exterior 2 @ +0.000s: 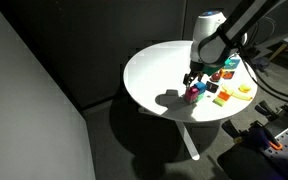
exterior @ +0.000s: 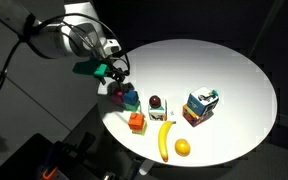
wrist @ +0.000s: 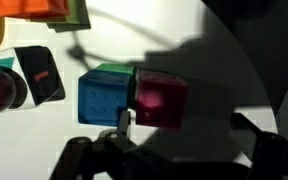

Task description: Pick up the pink block and put it on the orange block

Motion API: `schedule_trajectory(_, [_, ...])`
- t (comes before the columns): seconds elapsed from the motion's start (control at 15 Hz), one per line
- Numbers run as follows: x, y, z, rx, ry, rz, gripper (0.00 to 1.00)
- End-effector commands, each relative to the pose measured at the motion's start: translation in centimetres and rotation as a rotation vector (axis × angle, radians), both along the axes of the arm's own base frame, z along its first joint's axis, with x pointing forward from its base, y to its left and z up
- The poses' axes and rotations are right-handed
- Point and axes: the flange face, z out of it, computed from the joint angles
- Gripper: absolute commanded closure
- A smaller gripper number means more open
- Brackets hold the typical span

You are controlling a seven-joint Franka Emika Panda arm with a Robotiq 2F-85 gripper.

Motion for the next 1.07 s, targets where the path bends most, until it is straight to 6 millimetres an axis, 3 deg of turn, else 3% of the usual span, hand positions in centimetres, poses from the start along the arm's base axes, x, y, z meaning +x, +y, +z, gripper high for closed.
schedule_trajectory(0.0, [0.8,0.2,-0.8,-0.021,0.005,-0.005,0.0])
schedule_trajectory(1.0, [0.8,-0.3,-3.1,-0.024,0.038,-0.007,0.0])
